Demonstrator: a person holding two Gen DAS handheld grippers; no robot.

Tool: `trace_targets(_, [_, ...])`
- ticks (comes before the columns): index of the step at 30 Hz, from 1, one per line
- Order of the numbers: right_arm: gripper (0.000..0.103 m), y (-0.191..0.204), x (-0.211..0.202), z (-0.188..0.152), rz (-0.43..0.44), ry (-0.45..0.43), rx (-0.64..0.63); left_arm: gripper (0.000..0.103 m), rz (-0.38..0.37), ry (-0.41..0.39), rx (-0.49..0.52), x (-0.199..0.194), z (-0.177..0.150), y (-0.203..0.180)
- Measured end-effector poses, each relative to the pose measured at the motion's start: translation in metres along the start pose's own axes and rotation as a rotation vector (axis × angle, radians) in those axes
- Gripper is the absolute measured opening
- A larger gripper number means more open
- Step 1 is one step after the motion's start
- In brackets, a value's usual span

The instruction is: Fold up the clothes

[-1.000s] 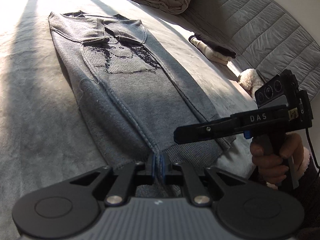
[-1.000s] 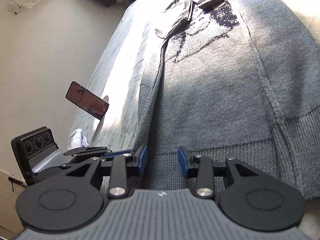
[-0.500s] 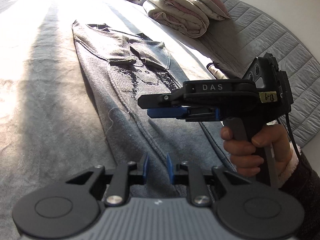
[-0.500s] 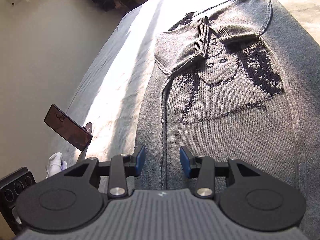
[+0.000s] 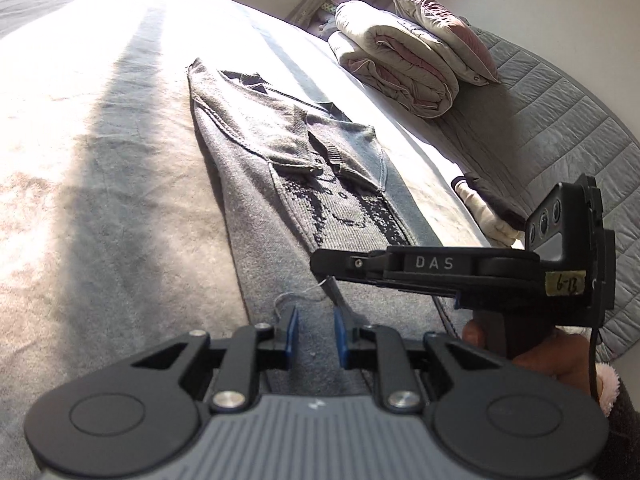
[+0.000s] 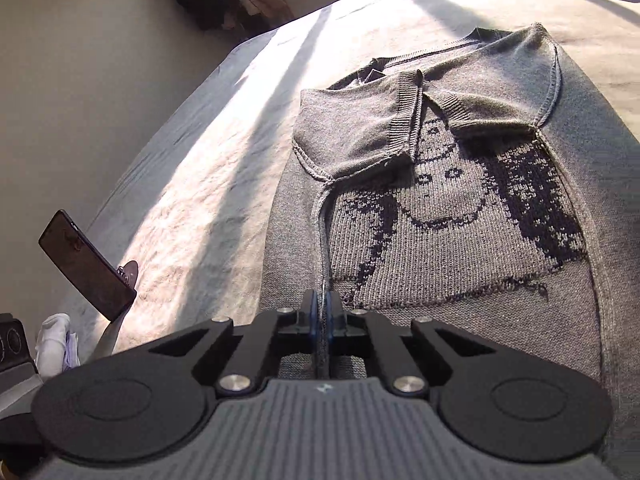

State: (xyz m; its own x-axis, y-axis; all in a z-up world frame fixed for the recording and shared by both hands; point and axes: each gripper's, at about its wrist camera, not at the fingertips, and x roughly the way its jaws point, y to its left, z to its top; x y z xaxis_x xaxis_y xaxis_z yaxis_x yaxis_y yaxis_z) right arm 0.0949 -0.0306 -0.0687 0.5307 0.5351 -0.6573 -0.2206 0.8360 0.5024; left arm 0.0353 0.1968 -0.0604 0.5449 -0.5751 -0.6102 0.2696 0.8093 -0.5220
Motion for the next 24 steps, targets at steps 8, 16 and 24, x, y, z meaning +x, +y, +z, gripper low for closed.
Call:
trace_targets(8, [0.048, -0.028, 0.007, 0.029, 0.092, -0.036, 0.199, 0.018, 0.001, -0.019, -0.025, 0.011, 0.006, 0.0])
trace_targets(16, [0.047, -0.039, 0.035, 0.068, -0.004, -0.124, 0.291, 0.018, -0.001, -0.028, -0.027, 0.02, 0.011, 0.001])
trace_targets(24, [0.008, -0.021, 0.04, 0.081, -0.144, -0.197, 0.126, 0.018, -0.01, -0.019, -0.022, 0.025, 0.016, 0.001])
